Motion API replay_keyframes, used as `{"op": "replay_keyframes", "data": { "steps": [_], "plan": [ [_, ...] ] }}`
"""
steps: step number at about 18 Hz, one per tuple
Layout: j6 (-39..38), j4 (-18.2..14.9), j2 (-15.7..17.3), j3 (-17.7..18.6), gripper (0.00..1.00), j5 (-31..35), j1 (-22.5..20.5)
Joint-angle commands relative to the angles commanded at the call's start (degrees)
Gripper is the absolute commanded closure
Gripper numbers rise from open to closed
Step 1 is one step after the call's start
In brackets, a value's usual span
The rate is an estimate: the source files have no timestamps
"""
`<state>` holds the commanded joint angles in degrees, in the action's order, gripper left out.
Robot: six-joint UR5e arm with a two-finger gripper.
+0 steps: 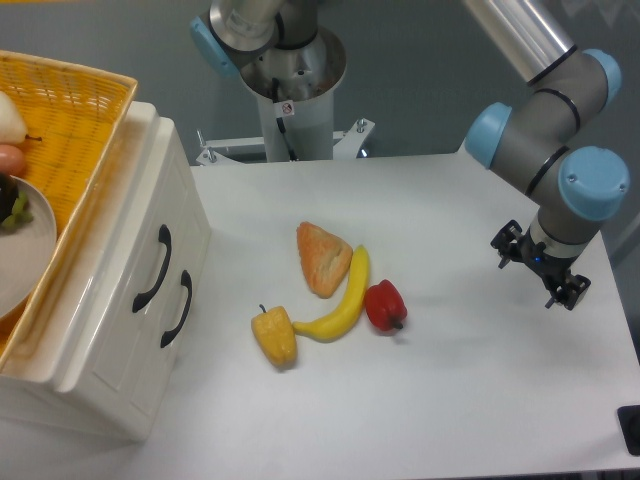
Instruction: Slide the top white drawer open
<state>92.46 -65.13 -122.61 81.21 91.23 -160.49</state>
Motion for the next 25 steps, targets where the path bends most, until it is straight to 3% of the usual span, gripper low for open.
{"op": "replay_keyframes", "data": {
  "steps": [16,20,25],
  "plan": [
    [-3.6,0.09,1.4,1.85,0.0,0.26,2.55],
    [-9.13,-0.09,4.3,4.04,0.0,0.44,3.86],
    [-17.91,-2.98,9.13,7.12,0.0,0.53,7.2]
  ]
}}
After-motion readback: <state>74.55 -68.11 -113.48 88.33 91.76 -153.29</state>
